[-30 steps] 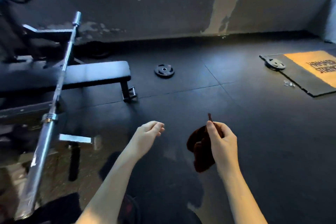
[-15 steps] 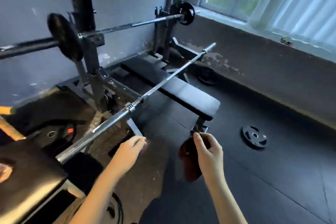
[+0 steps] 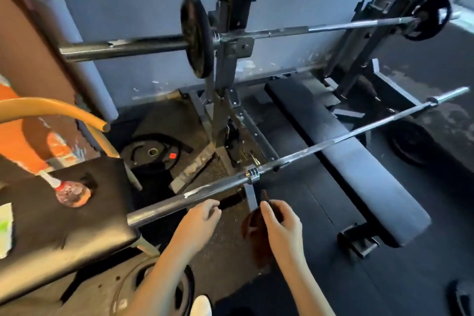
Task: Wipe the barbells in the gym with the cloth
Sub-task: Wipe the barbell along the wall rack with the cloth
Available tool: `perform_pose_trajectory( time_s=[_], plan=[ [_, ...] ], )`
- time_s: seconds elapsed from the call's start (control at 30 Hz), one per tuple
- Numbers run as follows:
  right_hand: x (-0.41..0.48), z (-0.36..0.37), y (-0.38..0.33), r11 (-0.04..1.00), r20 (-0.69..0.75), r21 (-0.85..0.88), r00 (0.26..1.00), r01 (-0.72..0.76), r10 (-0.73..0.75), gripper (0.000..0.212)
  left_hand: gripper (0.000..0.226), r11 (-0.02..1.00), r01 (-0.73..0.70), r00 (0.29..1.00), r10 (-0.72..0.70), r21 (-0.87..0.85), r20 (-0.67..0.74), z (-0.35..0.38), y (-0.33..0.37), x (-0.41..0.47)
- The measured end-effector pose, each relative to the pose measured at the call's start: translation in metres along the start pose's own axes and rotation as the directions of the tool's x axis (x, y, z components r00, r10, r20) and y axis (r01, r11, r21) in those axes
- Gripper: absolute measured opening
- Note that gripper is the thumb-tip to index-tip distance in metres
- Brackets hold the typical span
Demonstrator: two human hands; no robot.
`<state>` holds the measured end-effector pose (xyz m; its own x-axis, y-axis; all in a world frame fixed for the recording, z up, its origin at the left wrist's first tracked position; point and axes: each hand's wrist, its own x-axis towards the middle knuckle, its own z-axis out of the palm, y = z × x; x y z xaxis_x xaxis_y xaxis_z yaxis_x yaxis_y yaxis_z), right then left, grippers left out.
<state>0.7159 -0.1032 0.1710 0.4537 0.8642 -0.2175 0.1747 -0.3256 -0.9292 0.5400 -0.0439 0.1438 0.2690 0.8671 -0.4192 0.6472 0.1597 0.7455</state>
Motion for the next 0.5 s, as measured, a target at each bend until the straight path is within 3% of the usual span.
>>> perform_pose_trajectory(
  time_s=[0.3, 0.5],
  plan=[
    [0.111, 0.044, 0.041, 0.993, 0.199, -0.105, 0.977, -0.061, 0.081, 0.013, 0.042, 0.973, 0.169, 0.982, -0.154, 0.156, -0.108, 0.012, -0.014, 0.074],
    [0.160, 0.074, 0.072, 0.982, 0.277, -0.181, 0.956, -0.051, 0.101, 0.016, 0.044, 0.959, 0.188, 0.969, -0.147, 0.210, -0.199, 0.020, -0.039, 0.111]
  ],
)
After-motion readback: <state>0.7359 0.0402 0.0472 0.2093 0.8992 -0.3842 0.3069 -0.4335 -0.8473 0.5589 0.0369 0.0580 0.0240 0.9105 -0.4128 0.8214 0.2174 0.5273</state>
